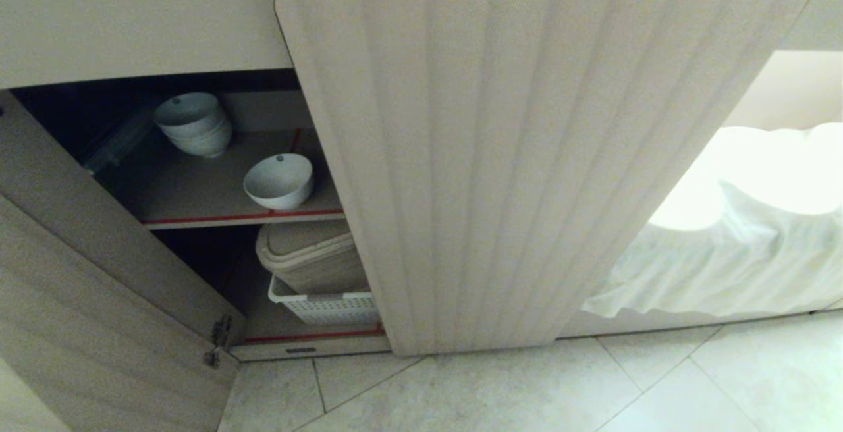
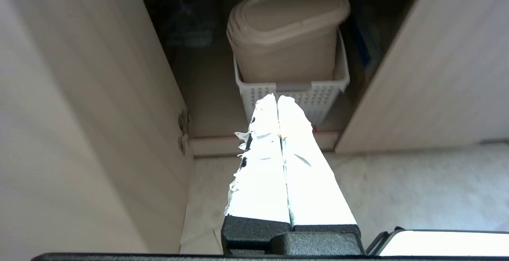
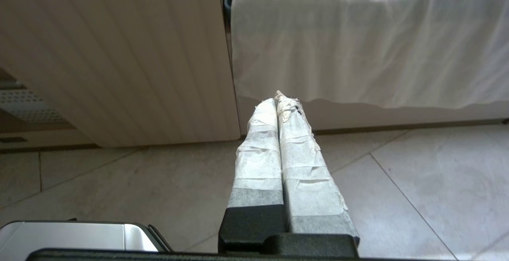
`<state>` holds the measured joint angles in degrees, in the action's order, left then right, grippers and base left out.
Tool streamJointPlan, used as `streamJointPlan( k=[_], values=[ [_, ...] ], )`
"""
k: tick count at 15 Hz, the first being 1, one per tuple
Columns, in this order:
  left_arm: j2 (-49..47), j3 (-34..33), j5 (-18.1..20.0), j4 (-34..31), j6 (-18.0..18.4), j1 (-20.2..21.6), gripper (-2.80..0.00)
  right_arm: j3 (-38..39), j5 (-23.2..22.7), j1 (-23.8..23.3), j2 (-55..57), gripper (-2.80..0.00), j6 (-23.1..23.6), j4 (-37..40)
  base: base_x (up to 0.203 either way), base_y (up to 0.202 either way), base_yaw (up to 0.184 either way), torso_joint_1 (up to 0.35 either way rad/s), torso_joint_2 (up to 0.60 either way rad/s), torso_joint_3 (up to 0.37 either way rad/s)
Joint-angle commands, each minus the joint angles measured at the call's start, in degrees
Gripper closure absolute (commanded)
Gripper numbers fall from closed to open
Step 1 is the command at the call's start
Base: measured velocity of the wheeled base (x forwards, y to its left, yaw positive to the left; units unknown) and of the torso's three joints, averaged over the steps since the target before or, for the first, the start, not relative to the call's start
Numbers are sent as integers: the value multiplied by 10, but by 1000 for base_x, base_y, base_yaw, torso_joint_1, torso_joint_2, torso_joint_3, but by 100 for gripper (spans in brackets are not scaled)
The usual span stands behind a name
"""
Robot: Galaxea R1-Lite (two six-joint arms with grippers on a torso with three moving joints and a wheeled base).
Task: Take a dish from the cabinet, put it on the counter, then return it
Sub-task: Close the cabinet door
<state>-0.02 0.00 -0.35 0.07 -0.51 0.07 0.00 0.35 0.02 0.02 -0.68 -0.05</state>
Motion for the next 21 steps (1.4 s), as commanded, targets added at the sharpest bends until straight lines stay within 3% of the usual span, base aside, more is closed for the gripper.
streamJointPlan(
  k=[1, 17, 21],
  values=[
    [0, 1, 0, 0, 0, 0, 0, 0, 0, 1, 0, 0, 0, 0, -190, 0, 1, -1, 6, 2],
    [0, 0, -3, 0, -1, 0, 0, 0, 0, 0, 0, 0, 1, 0, -193, 0, -1, 4, 3, 3],
    [0, 0, -3, -1, -1, 0, 0, 0, 0, 1, 0, 0, 0, 0, -31, 0, 0, 0, 1, 1]
  ],
)
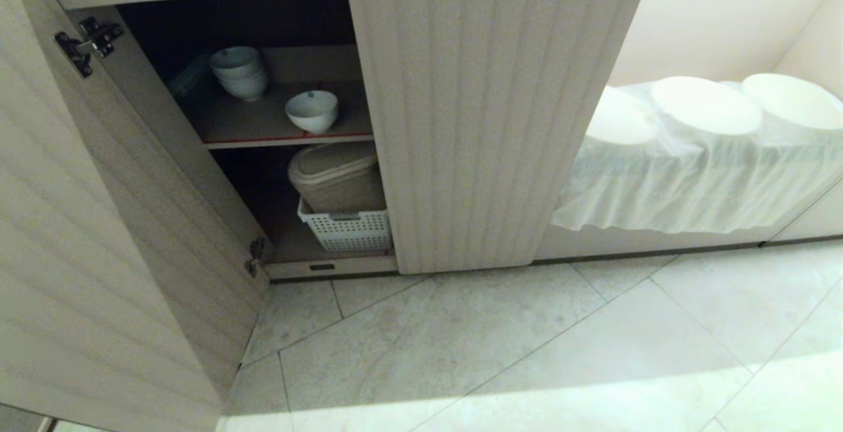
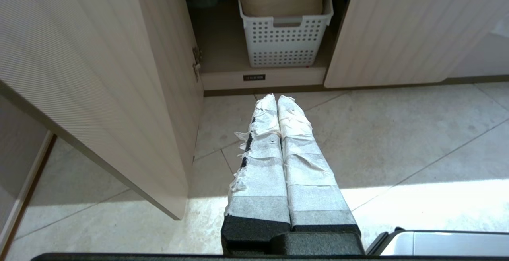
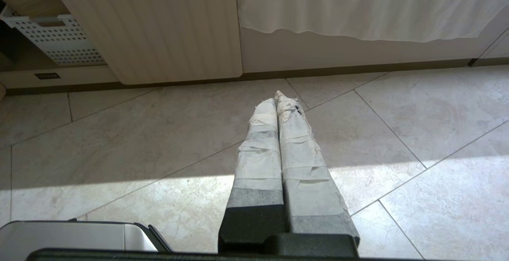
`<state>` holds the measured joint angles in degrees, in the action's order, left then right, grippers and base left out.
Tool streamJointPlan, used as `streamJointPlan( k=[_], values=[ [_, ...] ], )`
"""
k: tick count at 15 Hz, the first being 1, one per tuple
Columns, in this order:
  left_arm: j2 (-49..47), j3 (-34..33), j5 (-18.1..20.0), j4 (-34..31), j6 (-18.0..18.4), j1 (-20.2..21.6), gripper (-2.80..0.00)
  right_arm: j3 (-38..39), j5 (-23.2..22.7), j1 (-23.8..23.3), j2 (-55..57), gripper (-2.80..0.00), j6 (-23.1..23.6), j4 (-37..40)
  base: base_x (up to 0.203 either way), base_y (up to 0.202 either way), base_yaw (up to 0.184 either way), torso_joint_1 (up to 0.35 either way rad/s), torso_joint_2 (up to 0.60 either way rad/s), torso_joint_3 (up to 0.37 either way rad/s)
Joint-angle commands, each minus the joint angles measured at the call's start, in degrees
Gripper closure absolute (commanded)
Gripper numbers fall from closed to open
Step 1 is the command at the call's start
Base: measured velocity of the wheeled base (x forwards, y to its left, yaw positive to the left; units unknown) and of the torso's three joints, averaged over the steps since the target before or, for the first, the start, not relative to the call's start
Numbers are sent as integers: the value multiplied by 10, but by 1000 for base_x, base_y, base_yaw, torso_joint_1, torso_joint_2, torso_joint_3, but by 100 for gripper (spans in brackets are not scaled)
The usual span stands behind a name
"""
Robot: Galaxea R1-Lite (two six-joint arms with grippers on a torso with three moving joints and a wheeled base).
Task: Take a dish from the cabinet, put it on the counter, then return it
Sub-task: Close the cabinet door
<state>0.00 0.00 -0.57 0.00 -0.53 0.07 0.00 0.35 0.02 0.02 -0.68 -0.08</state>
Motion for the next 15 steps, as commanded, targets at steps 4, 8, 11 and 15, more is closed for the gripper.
streamJointPlan(
  k=[4, 8, 11, 15],
  values=[
    [0, 0, 0, 1, -1, 0, 0, 0, 0, 0, 0, 0, 0, 0, 0, 0, 0, 0, 0, 0],
    [0, 0, 0, 0, -1, 0, 0, 0, 0, 0, 0, 0, 1, 0, 0, 0, 0, 0, 0, 0],
    [0, 0, 0, 1, -2, 0, 0, 0, 0, 1, 0, 0, 0, 0, 0, 0, 0, 0, 0, 0],
    [0, 0, -1, 0, 0, 0, 0, 0, 0, 1, 0, 0, 0, 0, 0, 0, 0, 0, 0, 0]
  ],
)
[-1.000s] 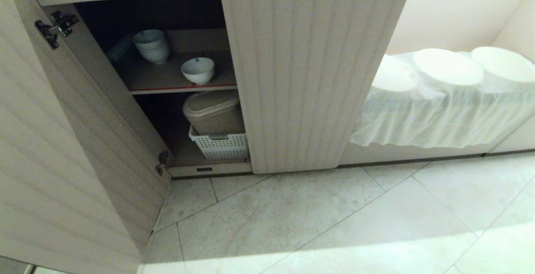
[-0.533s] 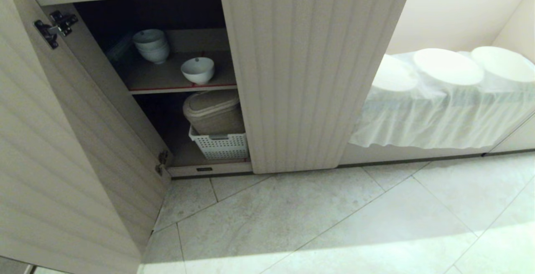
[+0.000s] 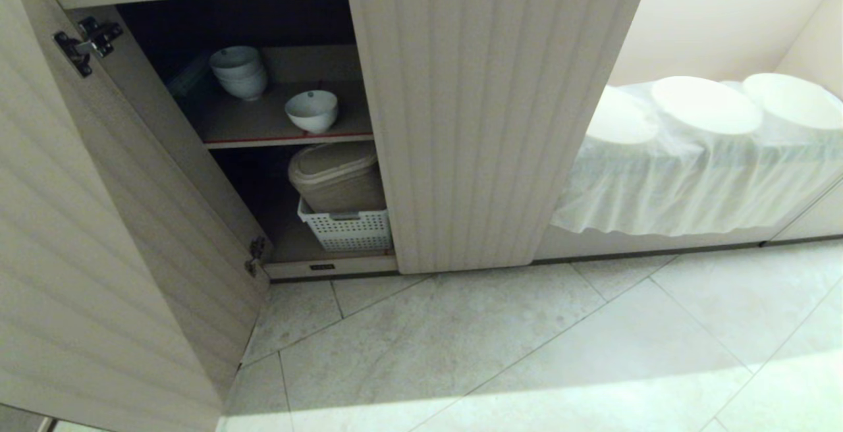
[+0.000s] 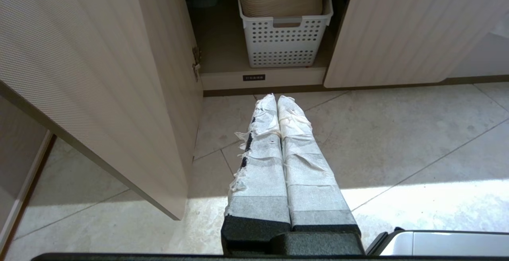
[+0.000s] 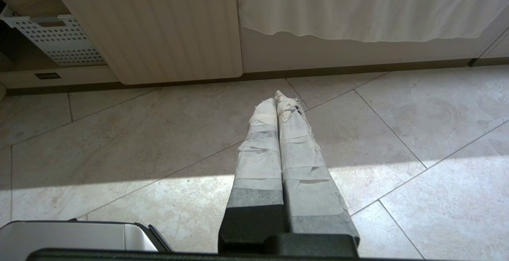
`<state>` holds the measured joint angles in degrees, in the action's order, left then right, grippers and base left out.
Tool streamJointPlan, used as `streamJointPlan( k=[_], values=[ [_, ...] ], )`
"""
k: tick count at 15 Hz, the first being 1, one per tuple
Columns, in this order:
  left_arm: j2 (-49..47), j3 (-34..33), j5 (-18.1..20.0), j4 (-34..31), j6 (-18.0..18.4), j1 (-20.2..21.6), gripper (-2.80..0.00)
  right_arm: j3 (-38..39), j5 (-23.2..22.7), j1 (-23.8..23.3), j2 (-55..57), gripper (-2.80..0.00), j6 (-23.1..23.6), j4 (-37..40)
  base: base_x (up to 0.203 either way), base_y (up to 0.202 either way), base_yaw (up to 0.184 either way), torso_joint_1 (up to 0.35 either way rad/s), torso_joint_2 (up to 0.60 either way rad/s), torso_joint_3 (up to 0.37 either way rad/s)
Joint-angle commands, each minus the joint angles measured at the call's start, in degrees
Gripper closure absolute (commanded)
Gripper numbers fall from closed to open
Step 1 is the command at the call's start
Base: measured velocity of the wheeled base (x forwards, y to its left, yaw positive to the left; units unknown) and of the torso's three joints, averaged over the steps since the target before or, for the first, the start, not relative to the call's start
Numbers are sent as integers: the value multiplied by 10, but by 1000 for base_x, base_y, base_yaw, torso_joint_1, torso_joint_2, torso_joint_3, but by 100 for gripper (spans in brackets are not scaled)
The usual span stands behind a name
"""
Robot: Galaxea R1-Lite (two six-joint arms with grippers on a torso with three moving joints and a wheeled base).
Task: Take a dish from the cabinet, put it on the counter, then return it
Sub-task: Close the cabinet door
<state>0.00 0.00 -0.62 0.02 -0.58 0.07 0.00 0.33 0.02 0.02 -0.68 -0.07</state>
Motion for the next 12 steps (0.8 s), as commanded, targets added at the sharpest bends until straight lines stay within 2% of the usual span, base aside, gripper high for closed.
streamJointPlan(
  k=[1, 12],
  values=[
    [0, 0, -1, 0, 0, 0, 0, 0, 0, 1, 0, 0, 0, 0, 0, 0, 0, 0, 0, 0],
    [0, 0, 0, 1, 0, 0, 0, 0, 0, 1, 0, 0, 0, 0, 0, 0, 0, 0, 0, 0]
  ],
)
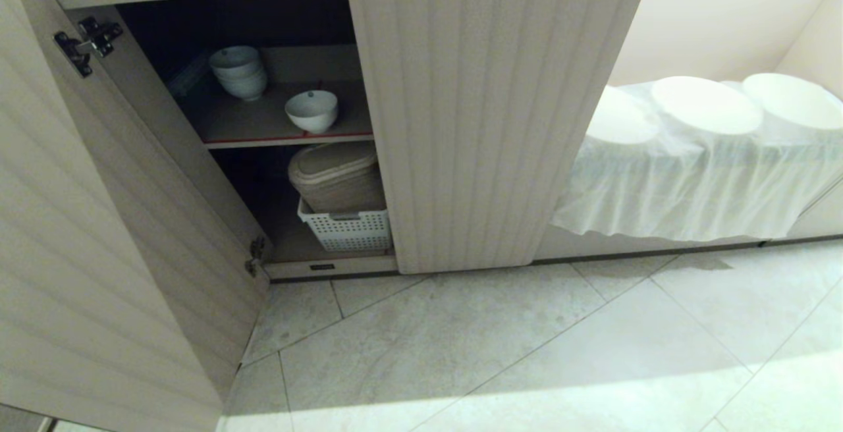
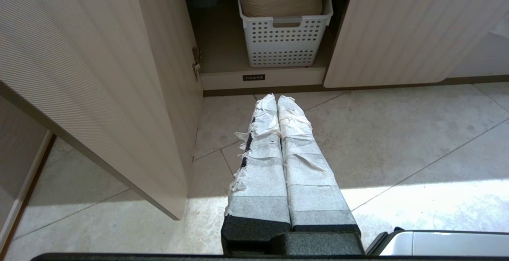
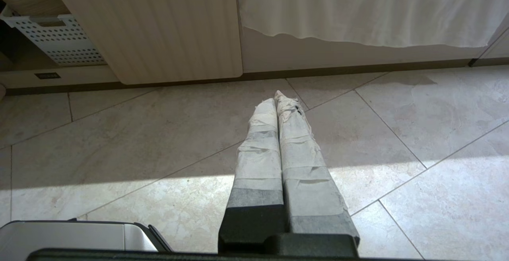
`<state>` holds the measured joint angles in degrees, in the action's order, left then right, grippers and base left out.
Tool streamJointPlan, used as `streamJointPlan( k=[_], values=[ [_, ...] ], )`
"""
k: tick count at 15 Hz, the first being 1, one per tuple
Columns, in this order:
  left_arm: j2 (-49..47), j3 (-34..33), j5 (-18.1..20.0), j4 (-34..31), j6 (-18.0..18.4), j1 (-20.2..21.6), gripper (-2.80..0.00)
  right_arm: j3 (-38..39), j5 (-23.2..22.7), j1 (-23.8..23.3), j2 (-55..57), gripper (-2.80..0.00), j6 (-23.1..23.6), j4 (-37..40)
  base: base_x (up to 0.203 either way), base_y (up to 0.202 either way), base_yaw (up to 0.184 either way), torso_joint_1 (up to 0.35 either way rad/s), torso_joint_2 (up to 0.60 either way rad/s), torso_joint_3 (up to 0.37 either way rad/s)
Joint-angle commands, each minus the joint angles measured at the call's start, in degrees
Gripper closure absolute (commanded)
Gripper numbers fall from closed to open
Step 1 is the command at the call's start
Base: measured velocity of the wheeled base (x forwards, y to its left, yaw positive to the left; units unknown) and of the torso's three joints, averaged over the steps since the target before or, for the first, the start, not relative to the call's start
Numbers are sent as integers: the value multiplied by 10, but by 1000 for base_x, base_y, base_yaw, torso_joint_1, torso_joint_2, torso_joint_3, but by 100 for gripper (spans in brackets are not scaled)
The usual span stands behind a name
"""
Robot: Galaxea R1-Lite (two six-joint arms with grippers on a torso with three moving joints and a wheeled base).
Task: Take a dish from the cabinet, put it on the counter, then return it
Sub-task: Close the cabinet door
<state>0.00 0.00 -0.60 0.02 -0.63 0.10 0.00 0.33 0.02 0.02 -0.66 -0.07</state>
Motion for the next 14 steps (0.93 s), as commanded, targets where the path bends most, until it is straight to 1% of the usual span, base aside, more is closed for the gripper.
streamJointPlan(
  k=[1, 14],
  values=[
    [0, 0, 0, 0, -1, 0, 0, 0, 0, 1, 0, 0, 0, 0, 0, 0, 0, 0, 0, 0],
    [0, 0, 0, 1, -1, 0, 0, 0, 0, 0, 0, 0, 0, 0, 0, 0, 0, 0, 0, 0]
  ],
)
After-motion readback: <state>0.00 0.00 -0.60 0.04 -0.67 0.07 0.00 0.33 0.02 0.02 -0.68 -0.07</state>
